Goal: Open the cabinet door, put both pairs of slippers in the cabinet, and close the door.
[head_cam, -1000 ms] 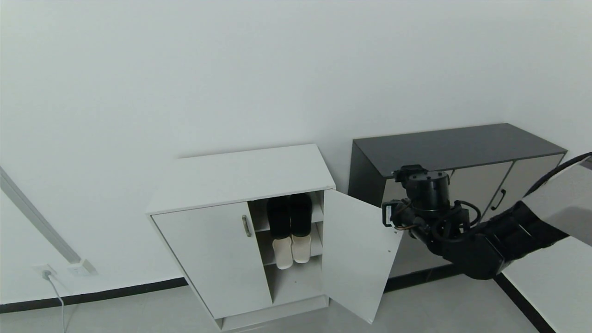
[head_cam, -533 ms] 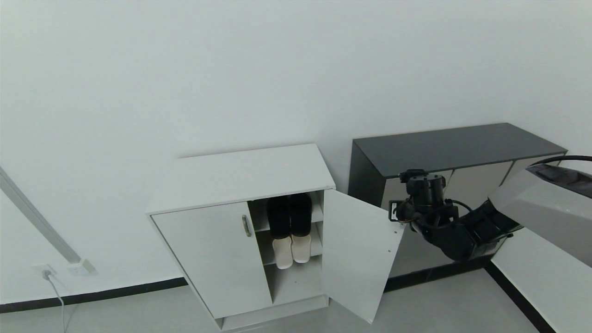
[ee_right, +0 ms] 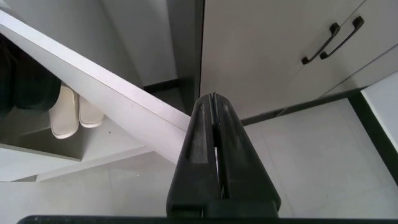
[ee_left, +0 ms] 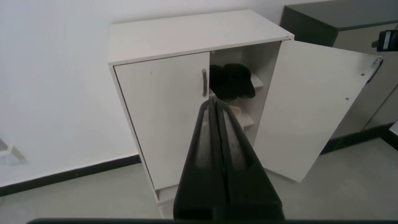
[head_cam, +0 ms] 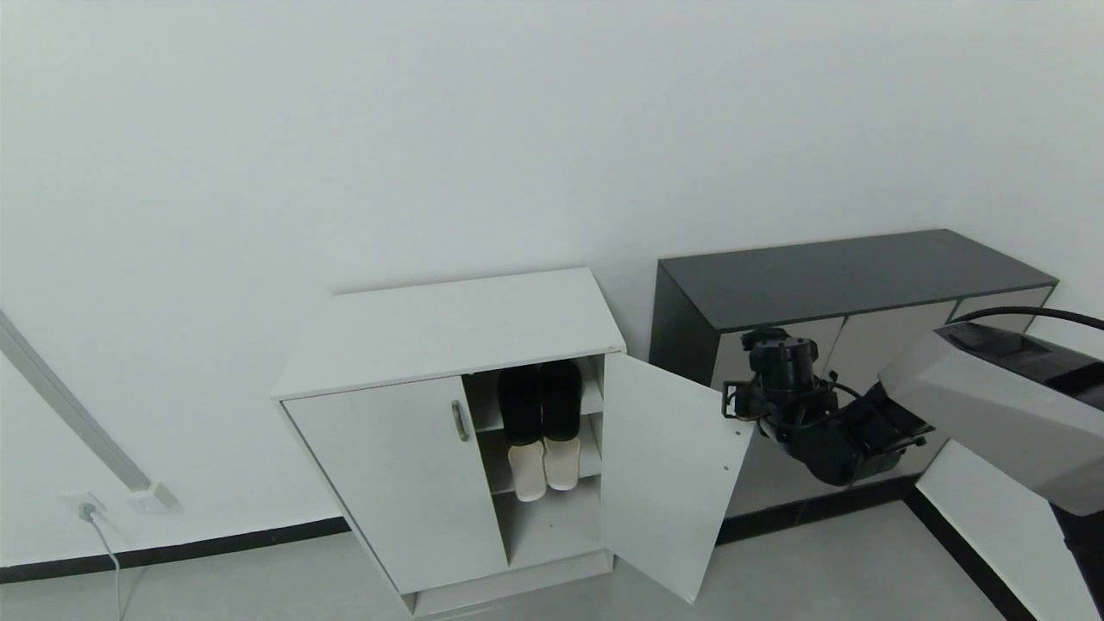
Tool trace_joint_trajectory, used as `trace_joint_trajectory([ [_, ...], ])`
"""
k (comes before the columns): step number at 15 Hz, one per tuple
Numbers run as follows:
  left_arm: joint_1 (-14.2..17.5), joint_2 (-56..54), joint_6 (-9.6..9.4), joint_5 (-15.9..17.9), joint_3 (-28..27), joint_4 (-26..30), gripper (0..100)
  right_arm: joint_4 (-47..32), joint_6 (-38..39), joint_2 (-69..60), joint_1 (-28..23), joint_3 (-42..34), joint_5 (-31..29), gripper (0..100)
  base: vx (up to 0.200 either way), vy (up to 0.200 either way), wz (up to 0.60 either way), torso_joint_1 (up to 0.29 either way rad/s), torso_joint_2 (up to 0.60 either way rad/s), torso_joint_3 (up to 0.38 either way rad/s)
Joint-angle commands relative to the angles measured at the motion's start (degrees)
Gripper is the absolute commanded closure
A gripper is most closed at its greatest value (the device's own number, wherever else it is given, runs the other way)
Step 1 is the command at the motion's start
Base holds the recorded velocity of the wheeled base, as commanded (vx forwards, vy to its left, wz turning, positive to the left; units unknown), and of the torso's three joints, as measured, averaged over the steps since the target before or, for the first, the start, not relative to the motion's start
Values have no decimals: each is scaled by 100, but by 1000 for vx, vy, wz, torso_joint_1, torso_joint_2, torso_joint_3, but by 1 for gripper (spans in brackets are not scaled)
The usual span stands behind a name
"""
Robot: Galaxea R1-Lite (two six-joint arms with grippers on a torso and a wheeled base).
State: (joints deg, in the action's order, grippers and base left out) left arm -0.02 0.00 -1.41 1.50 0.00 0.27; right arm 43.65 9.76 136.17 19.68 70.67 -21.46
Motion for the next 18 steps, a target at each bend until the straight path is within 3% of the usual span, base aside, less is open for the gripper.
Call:
trace_joint_trajectory([
  [1, 2, 0, 1, -1, 0, 0, 100, 3, -1, 147, -43, 70, 1, 100, 0, 0, 0, 0, 0, 0],
  [10, 2, 0, 10, -1, 0, 0, 100, -6, 8, 287, -113, 123, 10, 100, 0, 0, 0, 0, 0, 0],
  [13, 2, 0, 10, -1, 0, 0, 100, 3, 17, -20, 186, -247, 1, 100, 0, 0, 0, 0, 0, 0],
  [18, 2, 0, 10, -1, 0, 0, 100, 3, 210, -697, 1126, -1064, 10, 100, 0, 0, 0, 0, 0, 0],
])
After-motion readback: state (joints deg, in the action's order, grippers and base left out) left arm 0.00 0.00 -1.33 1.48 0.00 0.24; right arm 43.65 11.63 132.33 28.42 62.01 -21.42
